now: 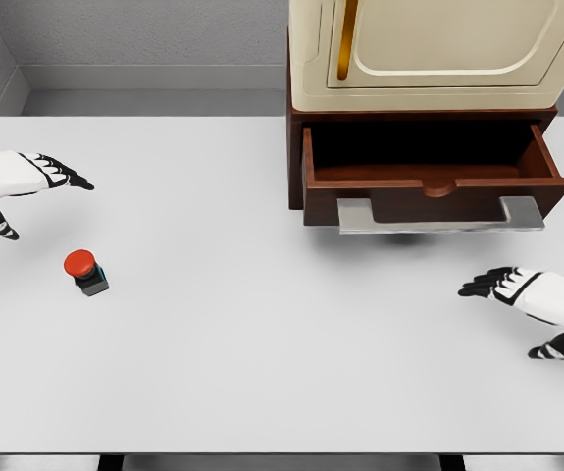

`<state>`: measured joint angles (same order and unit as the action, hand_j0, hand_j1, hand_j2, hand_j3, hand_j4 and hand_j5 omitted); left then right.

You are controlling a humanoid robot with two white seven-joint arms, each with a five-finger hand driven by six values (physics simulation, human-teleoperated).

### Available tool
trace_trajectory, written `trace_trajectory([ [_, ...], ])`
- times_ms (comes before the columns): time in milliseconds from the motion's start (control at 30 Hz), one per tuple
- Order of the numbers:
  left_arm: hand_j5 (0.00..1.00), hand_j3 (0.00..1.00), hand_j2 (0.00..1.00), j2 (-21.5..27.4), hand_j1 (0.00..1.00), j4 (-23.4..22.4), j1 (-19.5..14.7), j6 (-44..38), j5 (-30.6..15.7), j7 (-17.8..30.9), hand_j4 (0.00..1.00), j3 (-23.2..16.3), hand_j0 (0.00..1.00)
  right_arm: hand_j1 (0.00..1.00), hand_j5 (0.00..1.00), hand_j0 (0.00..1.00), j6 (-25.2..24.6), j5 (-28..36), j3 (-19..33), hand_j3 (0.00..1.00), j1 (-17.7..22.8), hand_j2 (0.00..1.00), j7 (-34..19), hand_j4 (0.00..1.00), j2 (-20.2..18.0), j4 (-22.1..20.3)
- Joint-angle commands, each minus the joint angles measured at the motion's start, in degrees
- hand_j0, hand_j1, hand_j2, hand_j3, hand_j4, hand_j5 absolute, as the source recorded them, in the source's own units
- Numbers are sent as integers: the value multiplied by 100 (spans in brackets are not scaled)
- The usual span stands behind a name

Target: Put the switch into the drawer with left arm, and close the drawer with right arm

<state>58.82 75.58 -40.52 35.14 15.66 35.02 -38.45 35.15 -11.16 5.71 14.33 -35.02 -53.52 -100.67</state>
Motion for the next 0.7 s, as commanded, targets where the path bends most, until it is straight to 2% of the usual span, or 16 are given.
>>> trace_trajectory([
  [0,100,100,100,7,100,0,0,-14,-28,-2,100,4,100,100,100,100,-15,44,-88,100,0,100,2,100,-27,-6],
  [133,100,100,100,41,100,9,-9,-14,-36,-2,100,-4,100,100,100,100,-15,44,-88,100,-79,100,2,100,-36,-6],
  [167,100,100,100,191,100,18,-96,-14,-36,-2,100,-66,100,100,100,100,-15,35,-79,100,-79,100,2,100,-71,-6],
  [200,100,100,100,384,100,211,-193,-14,-45,-2,100,-276,100,100,100,100,-15,35,-70,100,-79,100,2,100,-71,-6],
  [233,100,100,100,393,100,624,-211,-14,-36,-2,100,-733,100,88,88,88,-15,44,-44,88,-79,88,2,88,-79,3],
  [267,100,100,100,393,100,993,-264,-14,-28,-2,100,-989,100,75,75,75,-15,44,-35,75,-88,75,2,75,-150,3],
  [300,100,100,100,376,100,1090,-264,-14,-19,-2,100,-1067,100,62,62,62,-15,52,-26,62,-79,62,2,62,-176,-6],
  [333,100,100,100,367,100,1090,-264,-14,-19,-2,100,-1085,100,59,59,59,-15,114,-9,59,-88,59,2,59,-229,3],
  [367,100,100,100,376,100,1090,-255,-14,-19,-2,100,-1121,100,59,59,59,-15,158,0,59,-88,59,2,59,-238,3],
  [467,100,100,100,349,100,1090,-246,-14,-19,-2,100,-1129,100,59,59,59,-15,386,545,59,-35,59,2,59,-326,3],
  [667,99,99,99,384,99,1178,-211,-14,-28,-2,99,-1147,99,59,59,59,-15,404,817,59,0,59,2,59,-308,3],
])
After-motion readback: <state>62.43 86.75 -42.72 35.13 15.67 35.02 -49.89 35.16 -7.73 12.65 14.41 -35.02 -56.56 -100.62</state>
